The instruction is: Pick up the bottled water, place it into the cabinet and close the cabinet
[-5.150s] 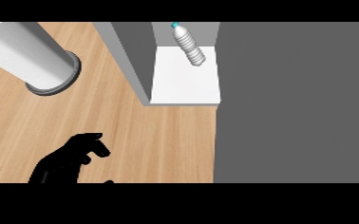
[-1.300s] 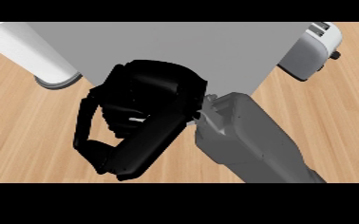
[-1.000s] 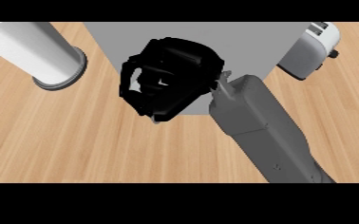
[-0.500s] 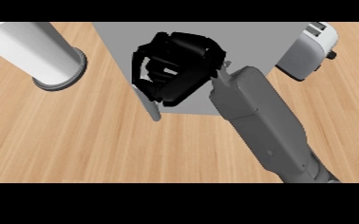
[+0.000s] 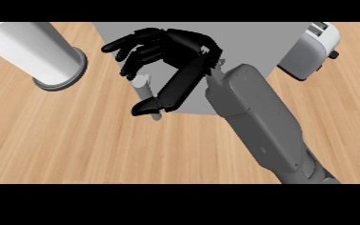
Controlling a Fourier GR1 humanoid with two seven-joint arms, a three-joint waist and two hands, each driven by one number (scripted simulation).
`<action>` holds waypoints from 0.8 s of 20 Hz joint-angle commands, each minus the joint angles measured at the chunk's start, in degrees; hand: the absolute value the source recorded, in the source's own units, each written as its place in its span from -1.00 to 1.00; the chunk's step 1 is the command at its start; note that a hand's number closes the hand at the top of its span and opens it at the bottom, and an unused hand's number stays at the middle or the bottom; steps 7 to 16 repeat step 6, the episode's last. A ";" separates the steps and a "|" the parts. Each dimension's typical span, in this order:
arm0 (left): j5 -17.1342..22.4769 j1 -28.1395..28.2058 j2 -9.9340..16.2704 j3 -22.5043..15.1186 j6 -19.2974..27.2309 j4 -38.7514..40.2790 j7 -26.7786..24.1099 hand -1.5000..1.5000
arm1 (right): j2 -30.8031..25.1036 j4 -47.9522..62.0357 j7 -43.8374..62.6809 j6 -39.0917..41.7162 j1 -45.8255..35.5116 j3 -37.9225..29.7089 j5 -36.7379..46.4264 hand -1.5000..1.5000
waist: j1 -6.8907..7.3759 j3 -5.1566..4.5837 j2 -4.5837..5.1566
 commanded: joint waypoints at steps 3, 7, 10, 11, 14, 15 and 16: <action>-1.89 -0.23 -1.72 -0.47 -0.92 -2.18 -0.44 -1.00 | -3.32 4.04 -4.39 -8.96 -8.53 -8.77 4.94 -1.00 | 0.50 0.10 0.42; -2.05 -2.89 -1.10 -2.05 -0.48 -0.76 1.34 -1.00 | -3.32 4.37 -4.08 -8.47 -10.05 -8.93 4.95 -1.00 | -0.19 0.04 0.74; -2.05 -2.89 -1.10 -2.05 -0.48 -0.76 1.34 -1.00 | -3.32 4.37 -4.08 -8.47 -10.05 -8.93 4.95 -1.00 | -0.19 0.04 0.74; -2.05 -2.89 -1.10 -2.05 -0.48 -0.76 1.34 -1.00 | -3.32 4.37 -4.08 -8.47 -10.05 -8.93 4.95 -1.00 | -0.19 0.04 0.74; -2.05 -2.89 -1.10 -2.05 -0.48 -0.76 1.34 -1.00 | -3.32 4.37 -4.08 -8.47 -10.05 -8.93 4.95 -1.00 | -0.19 0.04 0.74; -2.05 -2.89 -1.10 -2.05 -0.48 -0.76 1.34 -1.00 | -3.32 4.37 -4.08 -8.47 -10.05 -8.93 4.95 -1.00 | -0.19 0.04 0.74; -2.05 -2.89 -1.10 -2.05 -0.48 -0.76 1.34 -1.00 | -3.32 4.37 -4.08 -8.47 -10.05 -8.93 4.95 -1.00 | -0.19 0.04 0.74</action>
